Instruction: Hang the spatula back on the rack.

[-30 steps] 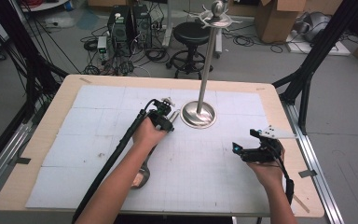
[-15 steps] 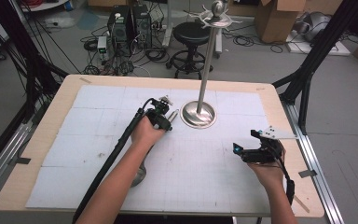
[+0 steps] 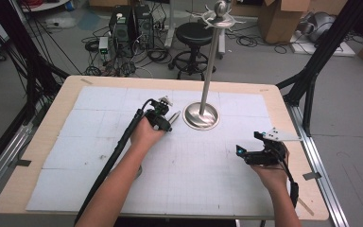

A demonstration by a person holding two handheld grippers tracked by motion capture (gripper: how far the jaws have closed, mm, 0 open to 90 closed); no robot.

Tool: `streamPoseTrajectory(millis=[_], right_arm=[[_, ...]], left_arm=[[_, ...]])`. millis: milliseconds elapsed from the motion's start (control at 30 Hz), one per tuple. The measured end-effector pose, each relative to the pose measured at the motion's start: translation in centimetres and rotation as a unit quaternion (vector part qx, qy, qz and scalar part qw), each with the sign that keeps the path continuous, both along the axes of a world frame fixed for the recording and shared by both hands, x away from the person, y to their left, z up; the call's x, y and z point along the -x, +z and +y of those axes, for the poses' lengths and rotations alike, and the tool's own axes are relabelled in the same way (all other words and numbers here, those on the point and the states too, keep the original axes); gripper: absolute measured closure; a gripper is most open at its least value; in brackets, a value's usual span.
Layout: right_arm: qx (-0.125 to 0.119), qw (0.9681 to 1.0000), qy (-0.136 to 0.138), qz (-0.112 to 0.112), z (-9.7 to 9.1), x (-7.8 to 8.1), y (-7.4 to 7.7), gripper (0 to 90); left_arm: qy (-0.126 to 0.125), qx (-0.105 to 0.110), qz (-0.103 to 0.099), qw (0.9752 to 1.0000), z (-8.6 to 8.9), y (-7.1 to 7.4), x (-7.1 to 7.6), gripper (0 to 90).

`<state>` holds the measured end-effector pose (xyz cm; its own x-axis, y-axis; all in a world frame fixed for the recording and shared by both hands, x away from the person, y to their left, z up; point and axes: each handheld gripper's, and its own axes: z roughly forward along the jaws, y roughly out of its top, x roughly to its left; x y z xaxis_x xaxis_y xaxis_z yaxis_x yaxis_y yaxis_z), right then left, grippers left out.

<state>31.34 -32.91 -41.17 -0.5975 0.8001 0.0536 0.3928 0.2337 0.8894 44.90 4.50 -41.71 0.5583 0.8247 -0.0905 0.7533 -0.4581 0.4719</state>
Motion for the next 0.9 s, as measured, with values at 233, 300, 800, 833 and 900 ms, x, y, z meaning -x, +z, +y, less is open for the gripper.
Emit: streamPoseTrajectory(millis=[233, 300, 800, 833, 900], right_arm=[[0.0, 1.0, 0.001, 0.001, 0.0, -0.02, -0.03, 2.7], [0.0, 1.0, 0.001, 0.001, 0.03, -0.03, -0.04, 2.8], [0.0, 1.0, 0.0, 0.0, -0.05, -0.1, -0.06, 2.8], [-0.001, 1.0, 0.0, 0.002, -0.04, -0.08, -0.06, 2.8], [0.0, 1.0, 0.0, 0.001, -0.03, -0.1, -0.07, 2.8]], left_arm=[[-0.013, 0.01, 0.008, 0.9998, 0.28, -0.18, -0.19, 65.4], [-0.012, 0.011, 0.008, 0.9998, 0.29, -0.18, -0.19, 65.4], [0.011, -0.003, -0.005, 0.9999, -0.2, -0.16, 0.28, 68.4], [0.011, -0.005, -0.007, 0.9999, -0.27, -0.17, 0.33, 68.4], [0.011, -0.01, -0.01, 0.9998, -0.39, -0.15, 0.4, 68.4]])
